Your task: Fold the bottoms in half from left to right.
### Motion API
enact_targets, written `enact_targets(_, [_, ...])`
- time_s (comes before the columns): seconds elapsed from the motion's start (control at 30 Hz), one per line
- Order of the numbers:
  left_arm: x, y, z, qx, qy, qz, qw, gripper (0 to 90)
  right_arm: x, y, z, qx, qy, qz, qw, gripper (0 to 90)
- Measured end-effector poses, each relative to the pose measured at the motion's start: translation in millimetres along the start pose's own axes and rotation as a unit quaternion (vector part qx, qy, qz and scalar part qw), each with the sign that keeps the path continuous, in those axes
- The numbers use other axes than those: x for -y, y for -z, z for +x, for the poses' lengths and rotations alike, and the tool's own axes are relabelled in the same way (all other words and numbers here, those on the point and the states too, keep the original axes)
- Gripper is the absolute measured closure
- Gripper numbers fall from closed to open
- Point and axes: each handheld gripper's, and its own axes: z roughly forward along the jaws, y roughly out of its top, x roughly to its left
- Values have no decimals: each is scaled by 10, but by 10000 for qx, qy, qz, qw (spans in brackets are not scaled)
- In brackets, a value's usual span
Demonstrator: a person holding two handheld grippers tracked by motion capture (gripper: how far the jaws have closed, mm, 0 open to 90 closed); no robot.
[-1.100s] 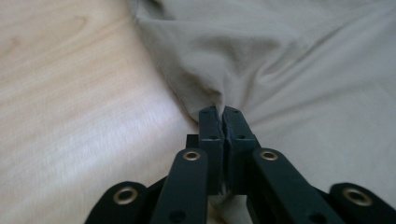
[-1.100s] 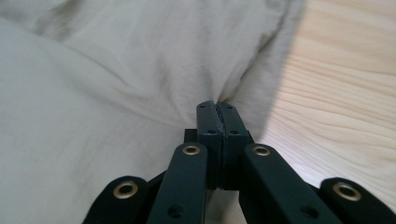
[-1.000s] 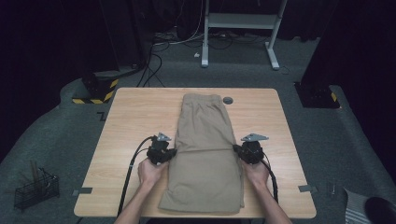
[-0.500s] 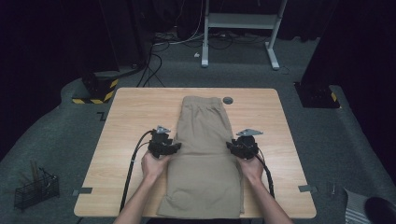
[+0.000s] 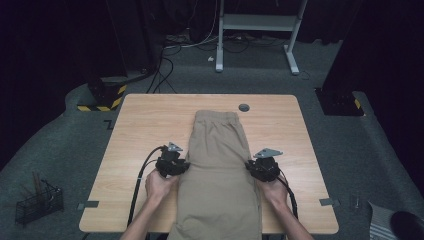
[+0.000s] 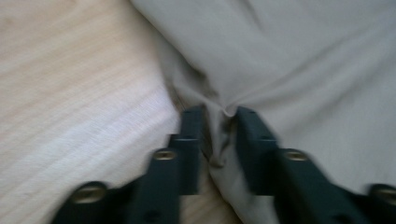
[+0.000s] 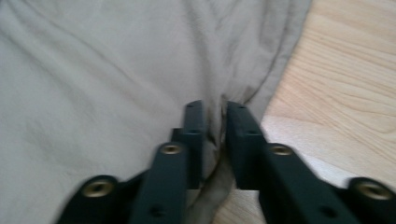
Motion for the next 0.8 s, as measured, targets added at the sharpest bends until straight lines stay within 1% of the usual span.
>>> enact_targets(0.03, [-37, -6, 11, 21, 71, -87, 9999, 557, -29, 10, -25, 13, -74, -50, 10000, 692])
enact_targets(0.07, [-77, -23, 19, 23, 84, -110, 9999, 529, -58, 10, -44, 26, -142, -113, 9998, 675])
enact_targets(0.13, [-133, -84, 21, -10, 93, -155, 9998, 513, -120, -8, -79, 62, -265, -222, 9994, 644])
enact_targets(0.2, [-187, -194, 42, 8, 205, -128, 9997, 510, -181, -55, -116, 113, -392, -293, 9987, 626])
enact_targets(0.23, [-201, -234, 47, -16, 217, -123, 9997, 519, -212, -87, -137, 124, -497, -292, 9983, 615])
enact_targets(0.27, [-218, -282, 51, -79, 207, -86, 9997, 543, -234, -116, -155, 143, -509, -289, 9982, 612])
enact_targets(0.3, [-228, -336, 56, -142, 186, -68, 9997, 583, -261, -155, -166, 179, -564, -259, 9979, 614])
enact_targets(0.33, [-227, -368, 63, -125, 214, -80, 9997, 637, -284, -209, -180, 237, -578, -233, 9978, 621])
enact_targets(0.4, [-217, -400, 75, -98, 181, -76, 9998, 741, -307, -303, -196, 284, -536, -68, 9981, 690])
enact_targets(0.47, [-210, -402, 61, -52, 155, -89, 9998, 830, -303, -376, -181, 322, -420, 92, 9986, 817])
enact_targets(0.5, [-218, -391, 44, -97, 84, -99, 9999, 859, -297, -392, -164, 399, -334, 118, 9986, 889])
enact_targets(0.53, [-223, -381, 31, -117, 56, -107, 9999, 872, -292, -399, -135, 519, -202, 94, 9984, 898])
enact_targets(0.6, [-237, -346, 28, -143, -16, -150, 9998, 881, -301, -393, -115, 614, -113, 86, 9980, 900])
enact_targets(0.63, [-242, -322, 49, -127, -3, -197, 9997, 883, -308, -368, -123, 696, -67, 26, 9976, 900])
enact_targets(0.67, [-249, -299, 79, -50, 72, -281, 9996, 884, -316, -346, -151, 725, -100, -51, 9973, 900])
enact_targets(0.7, [-262, -281, 104, -36, 138, -345, 9993, 885, -332, -327, -187, 737, -118, -96, 9972, 900])
enact_targets(0.73, [-283, -272, 114, -199, 103, -309, 9993, 886, -349, -321, -213, 789, -140, -130, 9967, 900])
enact_targets(0.77, [-295, -273, 131, -263, 86, -320, 9991, 886, -364, -330, -240, 951, -119, -58, 9954, 900])
enact_targets(0.8, [-310, -282, 177, -298, 226, -356, 9987, 885, -371, -344, -278, 979, -144, 23, 9951, 900])
